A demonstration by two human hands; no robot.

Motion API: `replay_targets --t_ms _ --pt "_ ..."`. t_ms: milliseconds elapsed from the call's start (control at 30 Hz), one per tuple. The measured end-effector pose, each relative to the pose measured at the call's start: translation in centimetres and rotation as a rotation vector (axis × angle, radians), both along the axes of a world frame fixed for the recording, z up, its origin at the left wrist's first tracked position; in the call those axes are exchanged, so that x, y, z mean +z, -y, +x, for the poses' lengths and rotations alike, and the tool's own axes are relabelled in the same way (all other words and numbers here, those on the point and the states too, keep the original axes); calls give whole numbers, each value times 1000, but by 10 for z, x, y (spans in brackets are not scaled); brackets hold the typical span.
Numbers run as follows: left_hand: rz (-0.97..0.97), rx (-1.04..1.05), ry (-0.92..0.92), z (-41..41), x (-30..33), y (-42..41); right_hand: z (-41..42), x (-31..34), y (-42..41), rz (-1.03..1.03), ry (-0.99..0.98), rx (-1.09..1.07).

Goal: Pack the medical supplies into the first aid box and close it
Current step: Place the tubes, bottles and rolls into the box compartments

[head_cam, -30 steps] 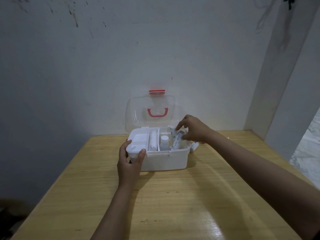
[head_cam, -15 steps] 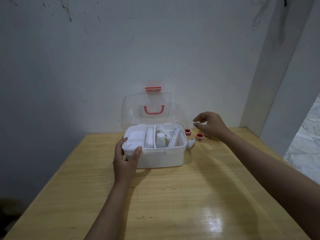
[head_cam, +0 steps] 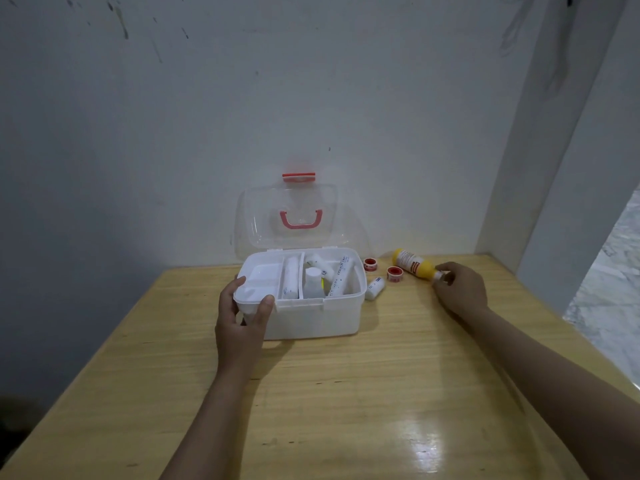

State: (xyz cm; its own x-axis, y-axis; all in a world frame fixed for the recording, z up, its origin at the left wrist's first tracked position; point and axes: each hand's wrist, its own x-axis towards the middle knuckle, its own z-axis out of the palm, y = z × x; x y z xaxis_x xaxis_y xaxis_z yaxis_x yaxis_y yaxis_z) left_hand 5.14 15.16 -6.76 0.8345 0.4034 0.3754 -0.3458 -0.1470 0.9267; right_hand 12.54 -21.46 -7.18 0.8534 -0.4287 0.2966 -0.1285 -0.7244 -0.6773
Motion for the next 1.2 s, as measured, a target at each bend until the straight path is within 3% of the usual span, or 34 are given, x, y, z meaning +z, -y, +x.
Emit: replay_targets --t_ms 100,200,300,533,667,800,1033,1200 --pt "1 12 -1 -1 0 1 -3 0 -1 60 81 -12" --pt "8 8 -7 -1 -1 1 -11 9 -4 244 188 -53" --pt "-2 8 -8 0 -1 1 -23 24 -6 273 277 -34" --pt "30 13 -13 0 -2 -1 -57 79 -23 298 488 207" --pt "30 3 -6 -1 0 0 -65 106 -50 262 454 414" --pt "8 -23 -19 -4 4 -1 -60 113 -82 100 383 525" --pt "2 -66 -45 -7 7 -5 -44 105 -128 -109 168 559" --pt "2 -75 -45 -9 9 -6 -37 96 -134 -104 100 571"
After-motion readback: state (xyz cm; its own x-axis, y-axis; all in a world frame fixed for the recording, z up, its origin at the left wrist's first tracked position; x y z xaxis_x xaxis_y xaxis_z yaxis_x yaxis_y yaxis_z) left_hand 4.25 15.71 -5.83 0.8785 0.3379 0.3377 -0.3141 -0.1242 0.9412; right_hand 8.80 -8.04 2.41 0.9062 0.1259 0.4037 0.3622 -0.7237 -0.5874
